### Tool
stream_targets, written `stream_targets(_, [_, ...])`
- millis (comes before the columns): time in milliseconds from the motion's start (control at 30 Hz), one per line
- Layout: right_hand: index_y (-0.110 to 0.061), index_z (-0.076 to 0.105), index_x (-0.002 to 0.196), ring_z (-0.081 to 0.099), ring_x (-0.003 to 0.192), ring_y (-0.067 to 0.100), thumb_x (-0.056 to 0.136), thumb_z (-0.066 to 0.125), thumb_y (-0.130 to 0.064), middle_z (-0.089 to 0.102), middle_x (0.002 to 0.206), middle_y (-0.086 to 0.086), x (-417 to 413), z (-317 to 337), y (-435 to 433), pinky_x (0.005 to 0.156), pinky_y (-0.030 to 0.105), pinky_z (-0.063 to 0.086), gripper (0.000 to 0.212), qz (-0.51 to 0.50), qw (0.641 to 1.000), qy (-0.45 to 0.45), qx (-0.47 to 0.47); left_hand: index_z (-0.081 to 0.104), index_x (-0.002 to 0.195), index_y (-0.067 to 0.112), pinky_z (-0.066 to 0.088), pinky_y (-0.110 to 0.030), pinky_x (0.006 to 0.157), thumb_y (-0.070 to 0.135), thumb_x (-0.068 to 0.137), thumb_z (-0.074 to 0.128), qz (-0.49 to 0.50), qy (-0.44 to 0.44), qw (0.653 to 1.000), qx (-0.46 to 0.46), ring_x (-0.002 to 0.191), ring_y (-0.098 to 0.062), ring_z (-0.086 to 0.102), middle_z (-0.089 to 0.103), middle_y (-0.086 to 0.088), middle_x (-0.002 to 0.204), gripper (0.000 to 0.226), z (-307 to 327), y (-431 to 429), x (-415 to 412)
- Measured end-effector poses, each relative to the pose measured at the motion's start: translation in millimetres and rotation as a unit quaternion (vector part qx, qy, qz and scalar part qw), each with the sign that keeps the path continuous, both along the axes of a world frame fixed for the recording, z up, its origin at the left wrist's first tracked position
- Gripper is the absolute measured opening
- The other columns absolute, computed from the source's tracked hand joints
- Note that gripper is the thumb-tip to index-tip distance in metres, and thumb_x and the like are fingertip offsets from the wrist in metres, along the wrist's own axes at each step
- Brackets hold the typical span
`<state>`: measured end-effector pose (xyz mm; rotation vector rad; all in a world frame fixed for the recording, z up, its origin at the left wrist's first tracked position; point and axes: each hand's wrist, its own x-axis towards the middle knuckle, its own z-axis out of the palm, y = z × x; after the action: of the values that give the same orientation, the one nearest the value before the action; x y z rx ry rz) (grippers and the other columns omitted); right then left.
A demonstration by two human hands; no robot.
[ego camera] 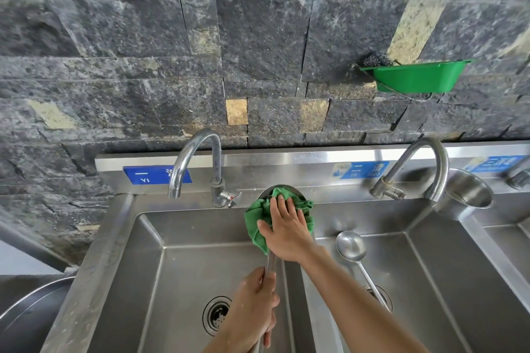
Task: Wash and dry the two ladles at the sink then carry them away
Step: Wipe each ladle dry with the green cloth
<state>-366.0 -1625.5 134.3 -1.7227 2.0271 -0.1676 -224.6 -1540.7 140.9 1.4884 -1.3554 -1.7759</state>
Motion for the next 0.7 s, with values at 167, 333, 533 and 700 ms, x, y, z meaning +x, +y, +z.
stream_targets(167, [-0.014, 0.047, 0.144, 0.058, 0.128, 0.036, 0.094, 0.063, -0.049, 0.062, 0.139, 0.010, 2.6, 4.7, 6.7, 0.102, 0.041, 0.050, 0.063, -0.066, 0.995, -0.069, -0.039, 0.047, 0.096, -0.001, 0.022, -0.028, 0.033, 0.029, 0.104, 0.037, -0.024, -0.036, 0.997, -0.059, 0.032, -0.016, 0.027, 0.038, -0.007, 0.061, 0.033, -7.4, -0.9, 1.7])
stream_targets(333, [-0.016, 0.075, 0.107, 0.068, 0.085, 0.024, 0.092, 0.073, -0.024, 0.073, 0.088, 0.003, -12.8, 1.3, 22.8, 0.071, 0.027, 0.051, 0.017, -0.189, 0.916, -0.355, -0.012, 0.051, 0.085, 0.013, 0.033, -0.025, 0.032, 0.028, 0.102, 0.040, -0.054, -0.094, 0.991, -0.083, 0.031, -0.022, 0.045, 0.051, -0.002, 0.059, 0.025, -11.5, -1.4, 15.3])
stream_targets(533, [-0.004, 0.068, 0.122, 0.074, 0.086, 0.022, 0.096, 0.064, -0.013, 0.075, 0.107, 0.014, -52.9, 41.4, 53.9, 0.073, 0.033, 0.057, 0.028, -0.302, 0.652, -0.689, -0.096, 0.055, 0.113, 0.016, 0.054, -0.034, 0.043, 0.011, 0.094, 0.064, 0.024, -0.015, 1.000, -0.014, 0.048, -0.032, 0.063, 0.059, -0.018, 0.091, 0.022, -6.3, -18.0, 29.8])
stream_targets(700, [-0.018, 0.063, 0.131, 0.066, 0.089, -0.003, 0.106, 0.049, -0.001, 0.071, 0.096, -0.021, -79.8, 85.4, 58.5, 0.077, 0.013, 0.052, 0.034, -0.242, 0.765, -0.539, -0.256, 0.045, 0.102, 0.016, 0.028, -0.021, 0.033, 0.027, 0.096, 0.063, -0.012, -0.044, 0.997, -0.064, 0.030, -0.022, 0.041, 0.060, -0.001, 0.080, 0.022, -1.3, -15.7, 27.5])
